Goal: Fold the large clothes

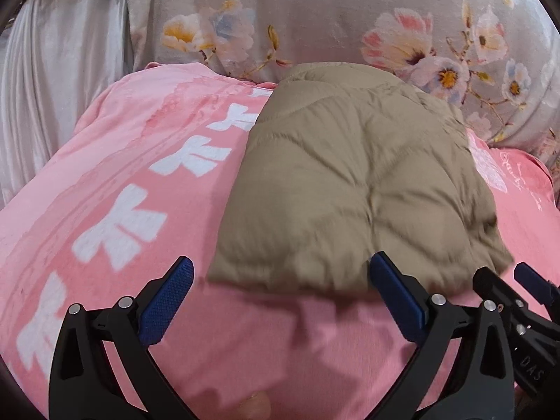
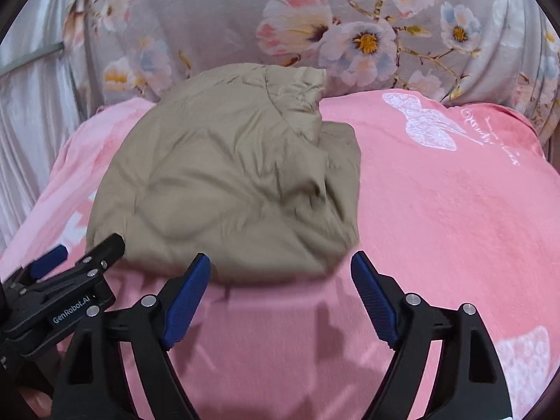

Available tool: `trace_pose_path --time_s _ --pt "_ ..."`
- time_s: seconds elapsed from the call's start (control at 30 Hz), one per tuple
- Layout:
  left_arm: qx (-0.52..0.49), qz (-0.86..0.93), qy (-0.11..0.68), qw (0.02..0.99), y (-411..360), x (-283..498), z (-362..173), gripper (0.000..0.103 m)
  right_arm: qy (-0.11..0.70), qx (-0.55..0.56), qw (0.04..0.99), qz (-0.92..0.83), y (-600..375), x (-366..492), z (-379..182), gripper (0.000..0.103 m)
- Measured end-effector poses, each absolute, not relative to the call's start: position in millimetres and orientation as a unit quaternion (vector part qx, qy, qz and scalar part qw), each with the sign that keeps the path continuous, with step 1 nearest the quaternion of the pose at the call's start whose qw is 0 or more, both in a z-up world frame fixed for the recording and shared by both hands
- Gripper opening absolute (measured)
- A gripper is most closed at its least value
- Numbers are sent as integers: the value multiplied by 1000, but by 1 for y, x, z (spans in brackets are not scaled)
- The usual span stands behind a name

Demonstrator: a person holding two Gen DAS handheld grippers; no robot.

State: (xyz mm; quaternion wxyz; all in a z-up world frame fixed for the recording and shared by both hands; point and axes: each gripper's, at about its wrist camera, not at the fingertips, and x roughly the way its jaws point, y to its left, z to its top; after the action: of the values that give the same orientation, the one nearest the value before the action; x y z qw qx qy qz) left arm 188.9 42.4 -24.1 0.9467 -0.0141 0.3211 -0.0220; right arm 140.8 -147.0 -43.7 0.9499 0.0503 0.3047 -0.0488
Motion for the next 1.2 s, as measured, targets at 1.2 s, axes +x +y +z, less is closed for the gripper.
trace_pose_path --time_s 1.2 --pt "54 17 360 931 20 96 -43 98 354 56 930 -78 -148 53 -80 86"
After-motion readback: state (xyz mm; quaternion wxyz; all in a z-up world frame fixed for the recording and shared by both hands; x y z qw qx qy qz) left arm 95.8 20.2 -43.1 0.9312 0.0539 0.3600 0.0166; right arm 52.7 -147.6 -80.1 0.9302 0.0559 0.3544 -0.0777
